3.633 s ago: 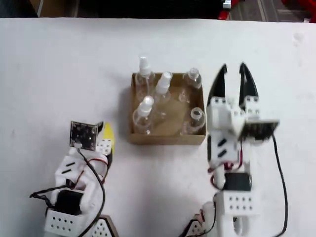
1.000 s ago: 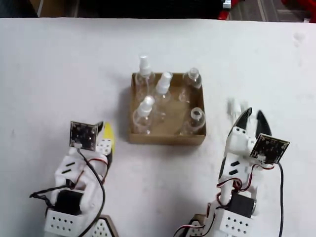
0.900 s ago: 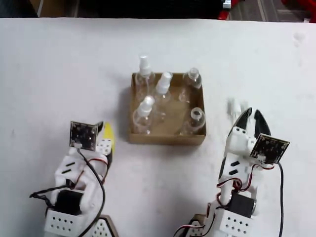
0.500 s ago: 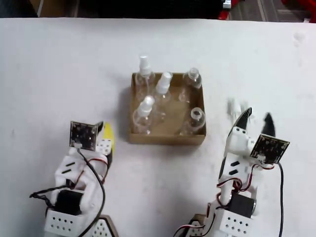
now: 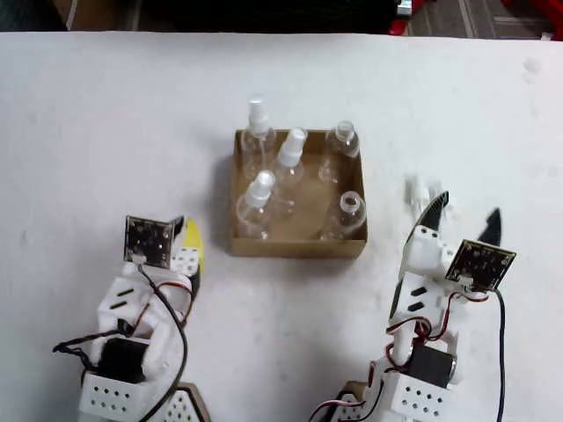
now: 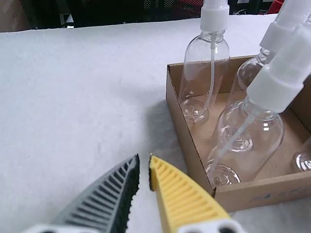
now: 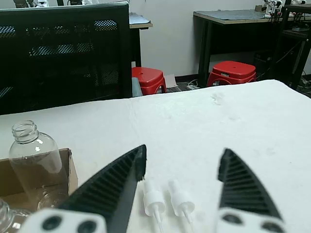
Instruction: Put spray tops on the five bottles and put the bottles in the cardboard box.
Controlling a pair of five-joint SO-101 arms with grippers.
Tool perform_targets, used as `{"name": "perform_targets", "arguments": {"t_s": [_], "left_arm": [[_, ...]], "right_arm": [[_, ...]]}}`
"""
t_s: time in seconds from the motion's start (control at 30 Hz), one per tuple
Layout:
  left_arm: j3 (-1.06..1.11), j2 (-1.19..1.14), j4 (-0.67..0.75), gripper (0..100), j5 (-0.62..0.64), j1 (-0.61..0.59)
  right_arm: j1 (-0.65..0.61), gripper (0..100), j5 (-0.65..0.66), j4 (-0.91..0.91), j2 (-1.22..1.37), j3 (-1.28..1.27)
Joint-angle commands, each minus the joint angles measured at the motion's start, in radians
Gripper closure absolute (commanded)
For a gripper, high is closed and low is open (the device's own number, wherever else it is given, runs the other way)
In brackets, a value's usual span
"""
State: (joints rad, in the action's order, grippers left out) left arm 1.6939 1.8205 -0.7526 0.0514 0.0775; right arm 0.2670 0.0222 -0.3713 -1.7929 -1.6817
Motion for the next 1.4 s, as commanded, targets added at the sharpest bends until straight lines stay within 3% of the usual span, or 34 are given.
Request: {"name": "perform_targets", "arguments": {"t_s": [0.0, 0.13, 0.2, 0.37, 0.47, 0.73, 1.03, 1.37], "left_arm": [[-0.002, 0.008, 0.025, 96, -0.014, -0.002], [-0.002, 0.008, 0.025, 96, -0.014, -0.002], [-0.002, 0.008, 0.025, 96, -0.014, -0.002], [-0.002, 0.008, 0.023, 96, -0.014, -0.002], [-0.002, 0.008, 0.021, 96, -0.014, -0.002], [-0.002, 0.008, 0.018, 96, -0.014, -0.002], [-0.002, 0.008, 0.017, 96, -0.014, -0.002], [-0.002, 0.008, 0.023, 96, -0.014, -0.001]], "right_arm": [[0.042, 98.6, 0.012, 0.005, -0.01, -0.009], [0.048, 82.9, 0.008, 0.018, -0.008, -0.009], [0.05, 80.0, 0.012, 0.018, -0.008, -0.009], [0.067, 99.1, 0.058, 0.07, -0.008, 0.002], [0.035, 92.5, 0.084, 0.039, -0.007, 0.06], [-0.001, 98.3, 0.112, -0.105, 0.05, 0.33], [0.005, 98.1, 0.147, -0.266, 0.591, 0.793], [0.012, 98.0, 0.219, -0.625, 1.236, 1.327]]}}
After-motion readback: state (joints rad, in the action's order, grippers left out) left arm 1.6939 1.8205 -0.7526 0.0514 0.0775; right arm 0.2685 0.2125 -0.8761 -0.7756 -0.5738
